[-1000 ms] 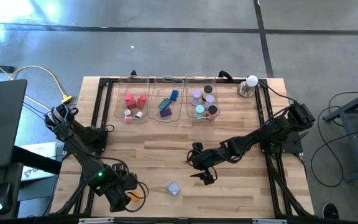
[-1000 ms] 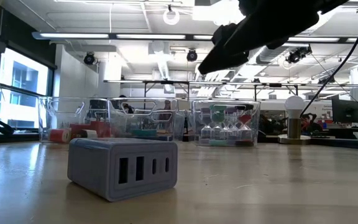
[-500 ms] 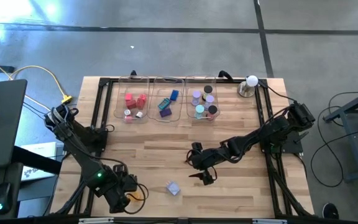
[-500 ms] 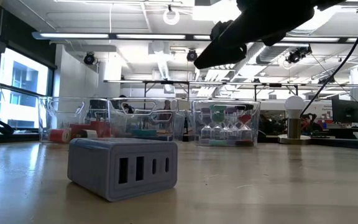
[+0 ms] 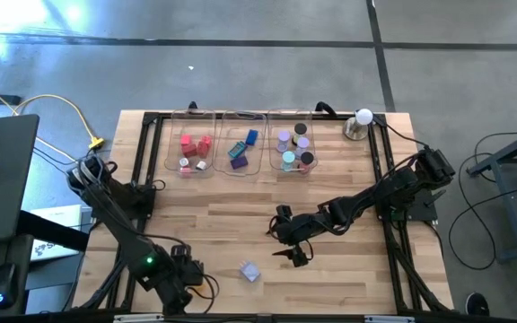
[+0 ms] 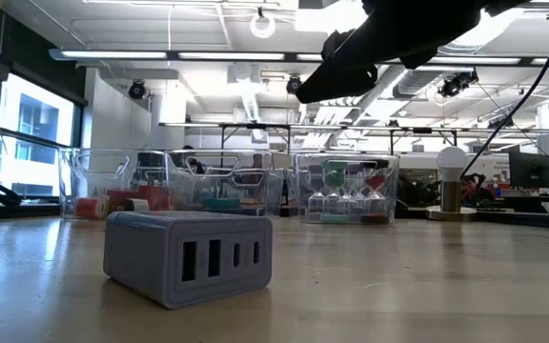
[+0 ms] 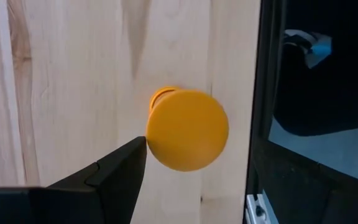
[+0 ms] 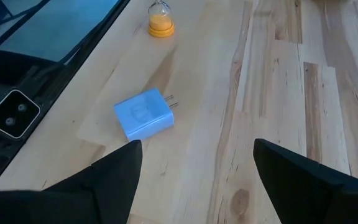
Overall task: Pick & Place Office items
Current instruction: Put the yellow hourglass into the right transparent bin
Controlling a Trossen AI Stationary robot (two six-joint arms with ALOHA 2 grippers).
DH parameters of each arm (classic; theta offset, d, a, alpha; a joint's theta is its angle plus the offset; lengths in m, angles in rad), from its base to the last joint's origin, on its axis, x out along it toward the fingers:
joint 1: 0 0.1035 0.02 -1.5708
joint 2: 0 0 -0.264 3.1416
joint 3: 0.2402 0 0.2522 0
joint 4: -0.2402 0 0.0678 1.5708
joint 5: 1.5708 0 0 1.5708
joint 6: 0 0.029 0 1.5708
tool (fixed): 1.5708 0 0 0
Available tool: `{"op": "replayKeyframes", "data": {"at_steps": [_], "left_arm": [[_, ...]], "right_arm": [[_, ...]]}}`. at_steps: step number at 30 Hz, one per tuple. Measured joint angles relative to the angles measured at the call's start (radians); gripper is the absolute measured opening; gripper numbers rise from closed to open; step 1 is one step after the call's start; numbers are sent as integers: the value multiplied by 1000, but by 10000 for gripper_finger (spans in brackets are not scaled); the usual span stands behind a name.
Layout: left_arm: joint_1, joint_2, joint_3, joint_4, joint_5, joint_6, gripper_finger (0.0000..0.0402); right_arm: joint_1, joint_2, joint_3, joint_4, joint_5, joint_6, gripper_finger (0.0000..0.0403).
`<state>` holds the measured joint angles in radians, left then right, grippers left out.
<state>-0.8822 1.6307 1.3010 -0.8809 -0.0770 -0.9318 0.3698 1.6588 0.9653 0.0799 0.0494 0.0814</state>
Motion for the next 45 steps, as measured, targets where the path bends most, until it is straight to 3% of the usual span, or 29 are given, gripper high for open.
{"op": "replayKeyframes", "data": {"at_steps": [14, 26, 38, 45], "left_arm": [[9, 45, 0, -3, -63, 0, 285], [10, 152, -1, 0, -60, 49, 284], [10, 168, -1, 0, -68, 45, 284], [14, 168, -1, 3, -91, 44, 237]], "right_arm": [[0, 0, 0, 0, 0, 0, 297], [0, 0, 0, 4, 0, 0, 297], [0, 0, 0, 7, 0, 0, 297], [0, 0, 0, 7, 0, 0, 297]]}}
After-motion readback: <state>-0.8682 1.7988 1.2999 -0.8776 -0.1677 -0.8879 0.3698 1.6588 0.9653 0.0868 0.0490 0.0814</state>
